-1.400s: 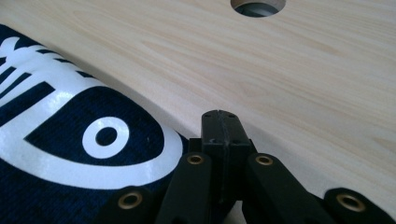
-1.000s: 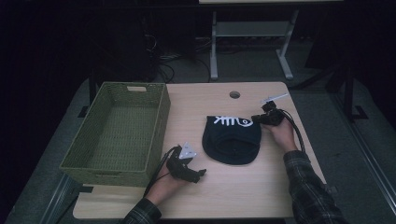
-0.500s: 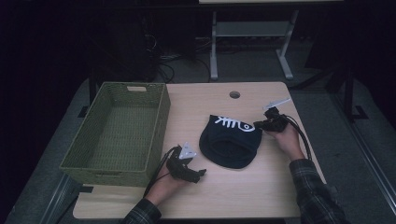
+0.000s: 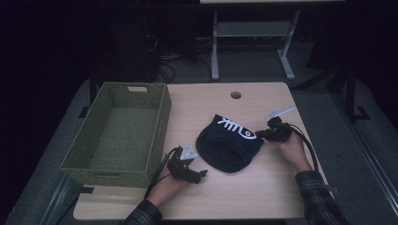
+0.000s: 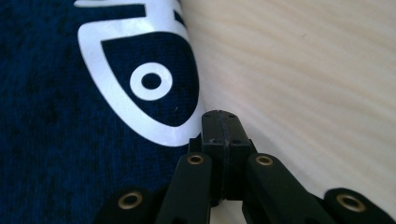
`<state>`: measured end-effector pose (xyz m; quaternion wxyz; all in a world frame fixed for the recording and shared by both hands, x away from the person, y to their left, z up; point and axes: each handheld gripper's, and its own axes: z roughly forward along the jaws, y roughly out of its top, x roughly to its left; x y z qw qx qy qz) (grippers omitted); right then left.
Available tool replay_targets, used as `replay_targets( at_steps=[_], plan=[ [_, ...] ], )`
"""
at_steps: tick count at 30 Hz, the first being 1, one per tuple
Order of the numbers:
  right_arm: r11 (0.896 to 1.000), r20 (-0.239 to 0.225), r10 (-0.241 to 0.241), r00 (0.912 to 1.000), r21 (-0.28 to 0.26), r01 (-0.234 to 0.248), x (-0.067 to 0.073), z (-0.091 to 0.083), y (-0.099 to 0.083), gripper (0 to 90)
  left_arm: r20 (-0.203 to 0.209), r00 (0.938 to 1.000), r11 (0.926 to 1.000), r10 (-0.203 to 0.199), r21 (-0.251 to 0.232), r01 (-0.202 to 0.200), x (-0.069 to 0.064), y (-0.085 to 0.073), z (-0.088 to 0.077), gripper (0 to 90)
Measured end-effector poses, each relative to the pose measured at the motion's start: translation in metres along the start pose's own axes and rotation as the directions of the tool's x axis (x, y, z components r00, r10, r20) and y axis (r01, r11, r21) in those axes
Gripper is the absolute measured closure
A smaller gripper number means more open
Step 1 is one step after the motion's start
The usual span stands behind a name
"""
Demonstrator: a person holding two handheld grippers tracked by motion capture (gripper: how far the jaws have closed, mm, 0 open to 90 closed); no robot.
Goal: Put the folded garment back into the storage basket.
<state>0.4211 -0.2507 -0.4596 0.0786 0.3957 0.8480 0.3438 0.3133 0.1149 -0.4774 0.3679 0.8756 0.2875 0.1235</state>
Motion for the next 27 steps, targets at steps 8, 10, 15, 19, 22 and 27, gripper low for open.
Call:
replay_targets(
  at_steps=[8,10,15,19,22,27],
  plan=[
    [0.999,-0.022,-0.024,0.9995,-0.024,0.024,0.015,-0.007,-0.014,90.0,-0.001,1.0,1.0,0.0,-0.004,0.0,0.0,0.0,0.0,12.1],
    [0.999,-0.032,-0.021,0.9993,-0.026,0.02,0.017,-0.007,-0.016,90.0,-0.001,1.0,1.0,0.004,-0.003,-0.004,0.0,0.0,0.0,12.1],
    [0.999,-0.035,-0.027,0.999,-0.029,0.026,0.026,-0.01,-0.025,90.0,0.001,1.0,1.0,0.001,0.001,-0.001,0.0,0.0,0.0,12.0],
    [0.996,-0.019,-0.009,0.9998,-0.084,0.008,0.031,-0.02,-0.03,90.0,0.001,1.0,1.0,0.002,0.003,-0.002,0.0,0.0,0.0,12.0],
    [0.995,-0.004,0.015,0.9999,-0.102,-0.015,0.035,-0.027,-0.034,86.5,0.003,1.0,1.0,0.003,0.004,-0.003,0.0,0.0,0.0,12.1],
    [0.991,0.05,0.045,0.9977,-0.129,-0.038,0.043,-0.038,-0.041,69.0,0.002,1.0,0.9993,0.003,0.038,-0.003,0.0,0.004,-0.001,13.2]
  ],
)
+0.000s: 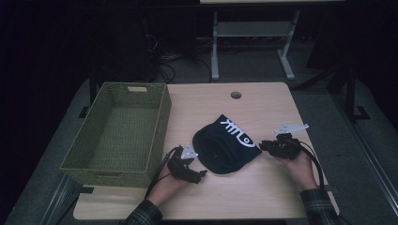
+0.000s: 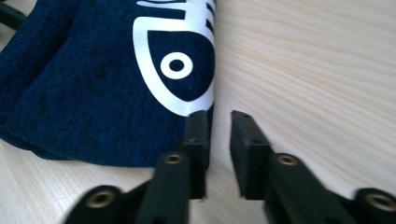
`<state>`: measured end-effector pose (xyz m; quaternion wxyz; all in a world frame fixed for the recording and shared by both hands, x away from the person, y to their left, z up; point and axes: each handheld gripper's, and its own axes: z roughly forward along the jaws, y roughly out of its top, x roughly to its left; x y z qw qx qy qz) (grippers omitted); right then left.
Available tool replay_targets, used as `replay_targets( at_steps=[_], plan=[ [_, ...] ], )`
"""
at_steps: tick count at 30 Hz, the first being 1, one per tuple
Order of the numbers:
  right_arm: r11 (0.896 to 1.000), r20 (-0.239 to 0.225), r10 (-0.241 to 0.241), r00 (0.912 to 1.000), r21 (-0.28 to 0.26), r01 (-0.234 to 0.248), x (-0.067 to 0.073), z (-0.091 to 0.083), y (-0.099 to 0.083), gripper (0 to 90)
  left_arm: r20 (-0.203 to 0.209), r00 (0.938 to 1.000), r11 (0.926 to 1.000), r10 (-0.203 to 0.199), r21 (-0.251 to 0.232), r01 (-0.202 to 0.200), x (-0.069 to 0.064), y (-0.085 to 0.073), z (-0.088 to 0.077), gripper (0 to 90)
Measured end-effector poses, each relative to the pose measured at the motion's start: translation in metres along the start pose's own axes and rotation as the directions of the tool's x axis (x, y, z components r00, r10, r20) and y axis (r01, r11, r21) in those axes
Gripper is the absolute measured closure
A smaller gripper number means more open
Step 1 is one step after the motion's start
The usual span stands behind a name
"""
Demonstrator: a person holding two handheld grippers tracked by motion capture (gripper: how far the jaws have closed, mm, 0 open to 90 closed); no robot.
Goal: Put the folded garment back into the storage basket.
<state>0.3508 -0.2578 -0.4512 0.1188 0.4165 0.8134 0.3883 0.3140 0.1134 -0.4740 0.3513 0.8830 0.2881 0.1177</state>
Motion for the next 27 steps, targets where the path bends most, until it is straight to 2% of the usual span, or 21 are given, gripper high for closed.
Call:
replay_targets(
  at_steps=[1,3,4,5,6,8,9,10,11,12,15,17,20,24,25,27],
  plan=[
    [1.0,0.0,0.0,1.0,0.0,0.0,0.0,0.0,0.0,69.0,0.0,1.0,1.0,0.0,0.0,0.0,0.0,0.0,0.0,13.3],
    [1.0,0.031,0.01,0.9995,0.002,-0.01,0.002,-0.007,-0.005,55.3,-0.001,1.0,0.9998,-0.002,0.019,0.002,0.0,0.002,-0.001,14.4],
    [1.0,0.031,0.01,0.9995,0.002,-0.01,0.002,-0.007,-0.005,55.3,-0.001,1.0,0.9998,-0.002,0.019,0.002,0.0,0.002,-0.001,14.4],
    [1.0,0.071,0.002,0.9975,-0.016,-0.001,0.004,-0.012,-0.012,47.5,-0.002,0.9999,0.9993,-0.01,0.036,0.01,0.0,0.003,-0.002,14.4],
    [1.0,0.071,0.002,0.9975,-0.016,-0.001,0.004,-0.012,-0.012,47.5,-0.002,0.9999,0.9993,-0.01,0.036,0.01,0.0,0.003,-0.002,14.4],
    [1.0,0.097,0.002,0.9953,-0.01,-0.001,0.004,-0.017,-0.021,38.1,-0.001,0.9998,0.9987,-0.022,0.046,0.022,0.001,0.007,-0.004,14.3],
    [1.0,0.097,0.002,0.9953,-0.01,-0.001,0.004,-0.017,-0.021,38.1,-0.001,0.9998,0.9987,-0.022,0.046,0.022,0.001,0.007,-0.004,14.3],
    [1.0,0.114,0.006,0.9934,-0.004,-0.005,0.006,-0.019,-0.029,32.4,0.005,0.9997,0.9986,-0.025,0.047,0.025,0.0,0.011,-0.006,14.3],
    [1.0,0.114,0.006,0.9934,-0.004,-0.005,0.006,-0.019,-0.029,32.4,0.005,0.9997,0.9986,-0.025,0.047,0.025,0.0,0.011,-0.006,14.3],
    [1.0,0.127,0.007,0.9919,-0.009,-0.006,0.009,-0.022,-0.035,27.5,0.008,0.9998,0.9989,-0.016,0.045,0.016,0.0,0.013,-0.008,14.3],
    [1.0,0.138,0.013,0.9904,-0.01,-0.012,0.011,-0.025,-0.041,22.4,0.026,0.9994,0.9985,-0.021,0.051,0.019,0.001,0.022,-0.012,14.2],
    [1.0,0.139,0.027,0.99,-0.015,-0.025,0.013,-0.027,-0.047,18.9,0.012,0.9999,0.9986,0.011,0.051,-0.012,0.0,0.029,-0.015,14.3],
    [0.998,0.147,0.056,0.9876,-0.017,-0.054,0.012,-0.033,-0.056,14.3,0.026,0.9995,0.998,0.017,0.06,-0.019,0.0,0.04,-0.017,14.3],
    [0.997,0.14,0.072,0.9875,-0.018,-0.07,0.013,-0.034,-0.063,13.3,0.032,0.999,0.9964,0.031,0.078,-0.033,0.002,0.047,-0.016,14.2],
    [0.998,0.159,0.068,0.9849,-0.014,-0.066,0.015,-0.034,-0.065,11.8,0.037,0.9988,0.9956,0.032,0.087,-0.035,0.004,0.051,-0.015,14.3],
    [0.998,0.163,0.064,0.9846,-0.009,-0.064,0.014,-0.033,-0.066,11.4,0.041,0.9985,0.9944,0.037,0.098,-0.041,0.005,0.056,-0.013,14.3]
  ],
)
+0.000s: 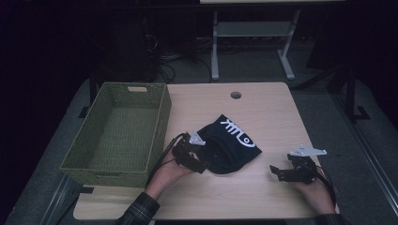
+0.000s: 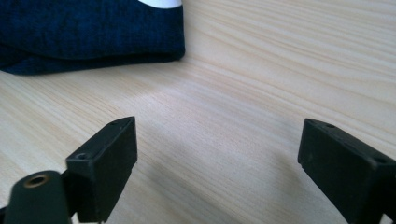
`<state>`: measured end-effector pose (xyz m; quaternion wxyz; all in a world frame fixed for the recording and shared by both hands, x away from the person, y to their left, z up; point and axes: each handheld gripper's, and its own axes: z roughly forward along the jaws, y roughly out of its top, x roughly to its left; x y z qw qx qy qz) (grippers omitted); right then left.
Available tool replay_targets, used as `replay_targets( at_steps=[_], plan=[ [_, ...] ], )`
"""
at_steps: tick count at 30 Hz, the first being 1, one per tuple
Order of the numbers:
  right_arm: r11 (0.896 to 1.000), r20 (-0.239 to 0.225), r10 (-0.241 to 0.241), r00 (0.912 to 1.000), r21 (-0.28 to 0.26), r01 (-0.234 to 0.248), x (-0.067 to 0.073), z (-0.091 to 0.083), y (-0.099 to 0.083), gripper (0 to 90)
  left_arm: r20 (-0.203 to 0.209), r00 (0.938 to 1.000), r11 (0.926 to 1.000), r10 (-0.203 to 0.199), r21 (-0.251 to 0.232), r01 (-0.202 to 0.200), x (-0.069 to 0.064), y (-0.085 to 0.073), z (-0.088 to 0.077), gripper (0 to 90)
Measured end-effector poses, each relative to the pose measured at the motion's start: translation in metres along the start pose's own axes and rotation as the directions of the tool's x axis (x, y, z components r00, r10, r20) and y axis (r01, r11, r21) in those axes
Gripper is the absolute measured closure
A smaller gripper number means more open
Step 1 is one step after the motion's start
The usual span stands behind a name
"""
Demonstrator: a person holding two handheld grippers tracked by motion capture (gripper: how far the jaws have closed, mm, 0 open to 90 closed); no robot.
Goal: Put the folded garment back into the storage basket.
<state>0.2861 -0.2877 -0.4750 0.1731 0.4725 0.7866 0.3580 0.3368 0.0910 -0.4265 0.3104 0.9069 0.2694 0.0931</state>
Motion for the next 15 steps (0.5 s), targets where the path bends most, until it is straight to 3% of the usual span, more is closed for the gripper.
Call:
replay_targets(
  at_steps=[6,15],
  plan=[
    [0.999,0.011,-0.018,0.9998,0.03,0.018,0.003,0.007,-0.002,8.6,0.007,0.9989,0.9987,0.046,0.022,-0.046,-0.002,0.016,0.01,14.3],
    [0.999,0.015,-0.038,0.9992,0.03,0.037,0.007,0.009,-0.003,4.5,0.019,0.997,0.9946,0.075,0.07,-0.076,-0.003,0.029,0.023,14.2]
  ],
)
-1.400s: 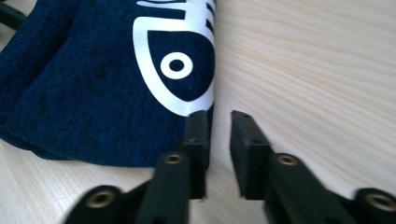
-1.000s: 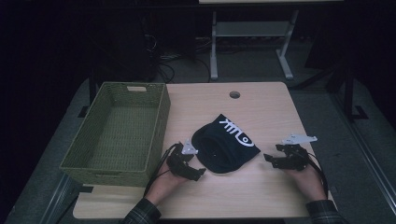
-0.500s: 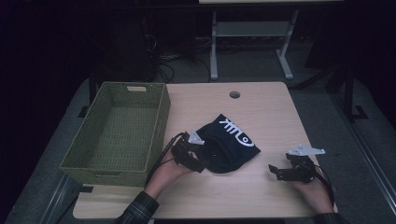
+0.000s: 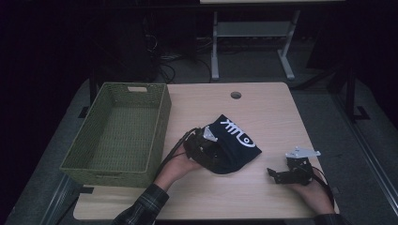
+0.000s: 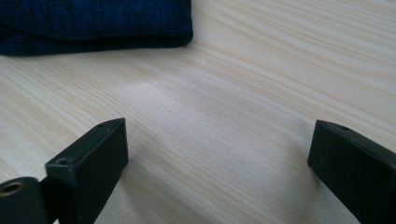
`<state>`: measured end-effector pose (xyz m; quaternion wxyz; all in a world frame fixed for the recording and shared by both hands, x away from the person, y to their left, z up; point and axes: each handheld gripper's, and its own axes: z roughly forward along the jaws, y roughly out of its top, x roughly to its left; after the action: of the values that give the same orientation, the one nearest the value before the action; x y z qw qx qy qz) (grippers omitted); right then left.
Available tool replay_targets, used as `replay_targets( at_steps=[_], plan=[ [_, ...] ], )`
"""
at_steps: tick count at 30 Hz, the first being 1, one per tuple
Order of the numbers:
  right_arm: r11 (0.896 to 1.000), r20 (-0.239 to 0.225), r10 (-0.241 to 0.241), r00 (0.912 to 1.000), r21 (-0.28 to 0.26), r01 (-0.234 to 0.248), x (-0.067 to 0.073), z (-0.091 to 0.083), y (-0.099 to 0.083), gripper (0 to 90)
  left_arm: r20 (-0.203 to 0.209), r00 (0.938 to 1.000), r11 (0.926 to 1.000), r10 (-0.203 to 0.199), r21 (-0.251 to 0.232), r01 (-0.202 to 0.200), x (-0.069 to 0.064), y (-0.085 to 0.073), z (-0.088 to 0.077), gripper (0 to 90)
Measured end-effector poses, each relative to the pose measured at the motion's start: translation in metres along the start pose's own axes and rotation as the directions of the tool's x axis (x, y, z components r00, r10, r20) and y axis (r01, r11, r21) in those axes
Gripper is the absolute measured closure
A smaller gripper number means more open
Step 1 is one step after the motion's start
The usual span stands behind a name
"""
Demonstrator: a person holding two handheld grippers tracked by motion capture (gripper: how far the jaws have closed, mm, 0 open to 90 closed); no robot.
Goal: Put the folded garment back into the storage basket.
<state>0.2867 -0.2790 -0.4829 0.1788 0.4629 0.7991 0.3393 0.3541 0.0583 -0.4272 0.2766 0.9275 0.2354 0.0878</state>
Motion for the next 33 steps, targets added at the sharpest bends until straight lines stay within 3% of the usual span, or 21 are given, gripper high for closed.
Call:
replay_targets(
  at_steps=[7,15,25,29,33],
  plan=[
    [1.0,-0.001,-0.001,1.0,0.0,0.001,0.0,0.0,0.0,4.2,0.009,0.9999,0.9973,0.011,0.072,-0.012,0.004,0.001,0.02,13.1],
    [1.0,-0.002,-0.005,1.0,0.0,0.005,-0.001,0.0,0.0,4.0,0.037,0.999,0.9955,0.024,0.091,-0.028,0.007,-0.002,0.027,12.8],
    [1.0,-0.002,-0.004,1.0,0.001,0.004,0.0,0.0,0.0,4.0,0.061,0.9981,0.9956,-0.005,0.093,-0.001,0.01,-0.004,0.028,17.1],
    [1.0,-0.001,-0.004,1.0,0.001,0.004,0.0,0.0,0.0,4.1,0.061,0.9981,0.995,-0.01,0.1,0.004,0.01,-0.003,0.025,26.1],
    [1.0,0.002,-0.001,1.0,0.002,0.001,-0.001,0.0,0.0,4.2,0.07,0.9974,0.9938,-0.015,0.111,0.007,0.01,-0.001,0.022,44.9]
  ],
)
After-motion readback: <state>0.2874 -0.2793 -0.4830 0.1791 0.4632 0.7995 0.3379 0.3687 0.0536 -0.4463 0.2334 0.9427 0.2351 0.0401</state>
